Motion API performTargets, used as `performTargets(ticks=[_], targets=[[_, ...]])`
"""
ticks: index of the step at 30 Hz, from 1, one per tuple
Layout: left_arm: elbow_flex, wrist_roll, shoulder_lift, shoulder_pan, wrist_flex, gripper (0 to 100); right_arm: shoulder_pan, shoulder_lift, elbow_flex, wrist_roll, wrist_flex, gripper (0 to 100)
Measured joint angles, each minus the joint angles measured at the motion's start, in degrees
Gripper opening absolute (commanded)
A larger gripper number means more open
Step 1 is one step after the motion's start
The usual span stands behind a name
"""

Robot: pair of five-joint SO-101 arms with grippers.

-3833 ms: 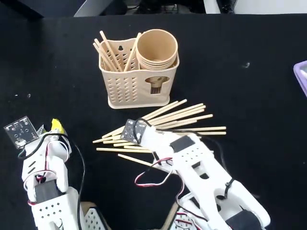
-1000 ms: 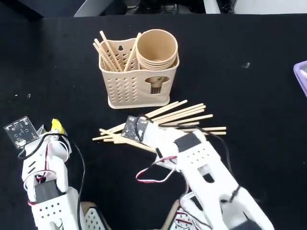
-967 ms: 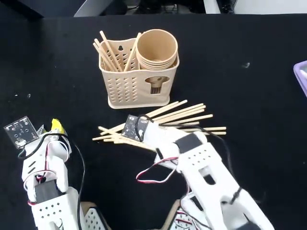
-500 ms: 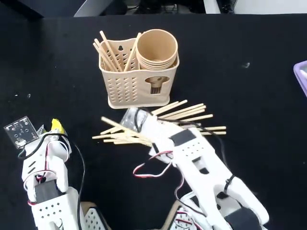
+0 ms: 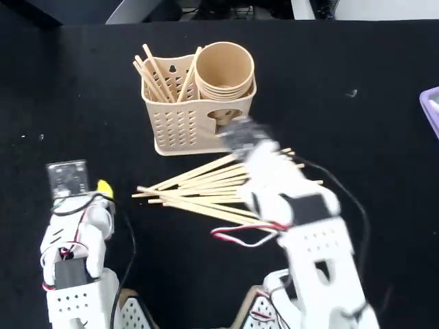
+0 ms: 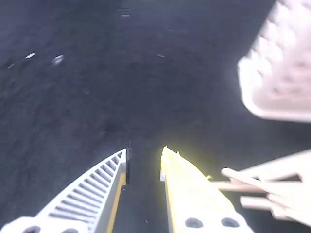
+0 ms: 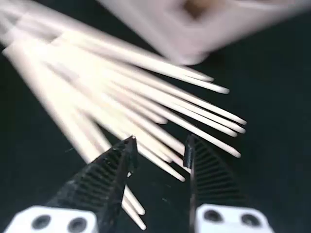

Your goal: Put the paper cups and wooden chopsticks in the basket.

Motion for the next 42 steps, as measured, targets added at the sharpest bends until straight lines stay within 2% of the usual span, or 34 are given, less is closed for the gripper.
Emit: performTargets(ticks=[5, 7, 10, 15, 18, 22, 25, 30, 35, 38, 42], targets=[[-4.7, -8.1, 0.6, 4.7, 5.8, 14, 16.7, -9.3, 12.0, -7.7, -10.3, 16.2], [-7.3, -11.3, 3.1, 6.1, 7.8, 17, 21.0, -10.0, 18.0, -11.0, -15.6, 16.2], [-12.4, -15.8, 9.8, 8.0, 11.3, 17, 22.9, -10.2, 25.1, -16.4, -22.2, 16.2], [-25.9, -21.0, 27.2, 14.3, 20.8, 17, 25.8, -10.3, 28.0, -20.8, -26.8, 16.2], [-35.5, -22.1, 37.9, 20.0, 26.3, 17, 26.1, -10.3, 30.8, -21.0, -29.4, 16.2], [-44.4, -22.4, 50.0, 28.7, 29.5, 17, 28.5, -10.3, 31.6, -20.1, -30.4, 16.2], [-45.9, -22.5, 58.3, 34.3, 28.0, 18, 33.7, -10.3, 31.6, -21.1, -30.6, 16.2], [-46.2, -22.5, 71.6, 38.4, 20.0, 18, 43.8, -10.3, 31.6, -29.6, -31.3, 16.2], [-46.2, -22.5, 82.4, 41.5, 12.0, 20, 45.2, -10.3, 31.6, -32.6, -33.9, 16.2], [-46.2, -22.5, 86.3, 42.9, 9.3, 24, 45.3, -10.3, 31.6, -32.9, -34.2, 16.2], [-46.2, -22.5, 88.8, 42.6, 6.4, 24, 45.3, -10.3, 31.6, -32.9, -34.2, 16.2]])
